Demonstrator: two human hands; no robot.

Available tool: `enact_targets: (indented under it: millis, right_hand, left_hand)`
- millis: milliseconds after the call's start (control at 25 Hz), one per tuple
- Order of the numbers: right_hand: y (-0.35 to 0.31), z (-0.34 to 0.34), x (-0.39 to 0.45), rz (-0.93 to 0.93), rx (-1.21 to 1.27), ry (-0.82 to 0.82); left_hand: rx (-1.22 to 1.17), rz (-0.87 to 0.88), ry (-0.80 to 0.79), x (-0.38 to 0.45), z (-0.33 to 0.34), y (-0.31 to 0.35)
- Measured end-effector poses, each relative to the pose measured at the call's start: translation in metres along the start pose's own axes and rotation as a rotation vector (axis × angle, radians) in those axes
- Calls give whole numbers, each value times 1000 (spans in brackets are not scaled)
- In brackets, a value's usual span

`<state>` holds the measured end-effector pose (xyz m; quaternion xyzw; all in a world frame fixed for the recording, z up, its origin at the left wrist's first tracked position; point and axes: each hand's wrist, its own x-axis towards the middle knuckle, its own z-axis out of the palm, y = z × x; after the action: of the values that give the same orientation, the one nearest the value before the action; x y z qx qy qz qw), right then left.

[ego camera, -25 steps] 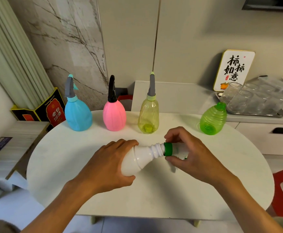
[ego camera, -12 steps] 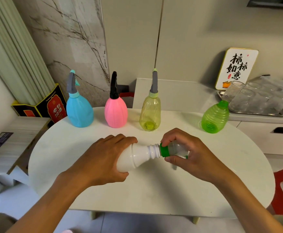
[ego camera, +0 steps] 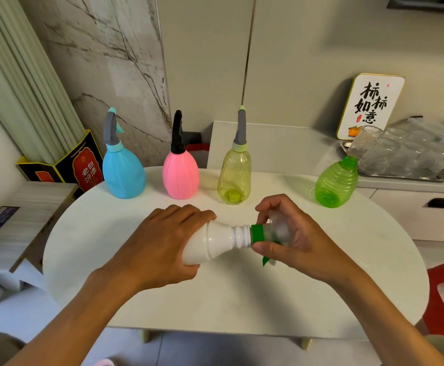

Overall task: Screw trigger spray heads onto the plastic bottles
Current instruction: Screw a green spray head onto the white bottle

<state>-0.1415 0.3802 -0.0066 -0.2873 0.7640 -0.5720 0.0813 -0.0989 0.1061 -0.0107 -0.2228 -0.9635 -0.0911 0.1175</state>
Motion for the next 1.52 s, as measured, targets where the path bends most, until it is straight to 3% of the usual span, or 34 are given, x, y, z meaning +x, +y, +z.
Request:
enact_targets:
  millis: [160,280,880,960,1000,1080,1160,1240,1360,1520]
  right_hand:
    - [0,2,0,45,-97,49]
    - [0,2,-1,52,-13,-7]
    - [-2,3,3,167,41,26]
    - [-3,-4,7,269,171,96]
    - [-2,-8,8,321,379,127]
    - [-4,-12,9,319,840,94]
    - [-4,-4,9,239,1034,8]
    - [1,9,9,144,1077,-51]
    - [2,21,7,70,1124,0]
    - [-3,21,12,120,962,189]
  left_hand:
    - [24,11,-2,0,1,1]
    - [40,7,6,0,1,0]
    - [22,35,-8,0,6,2]
    - [-152,-48,-63,1,5,7]
    - [-316,-145,-110,2,4,11]
    - [-773,-325,-236,5,0,19]
    - [-1185,-360,-358,6,0,29]
    - [-1418,-326,-472,5,-2,38]
    - [-1631,-318,-561,3,-1,43]
    - [-1535,-363,-437,4,5,57]
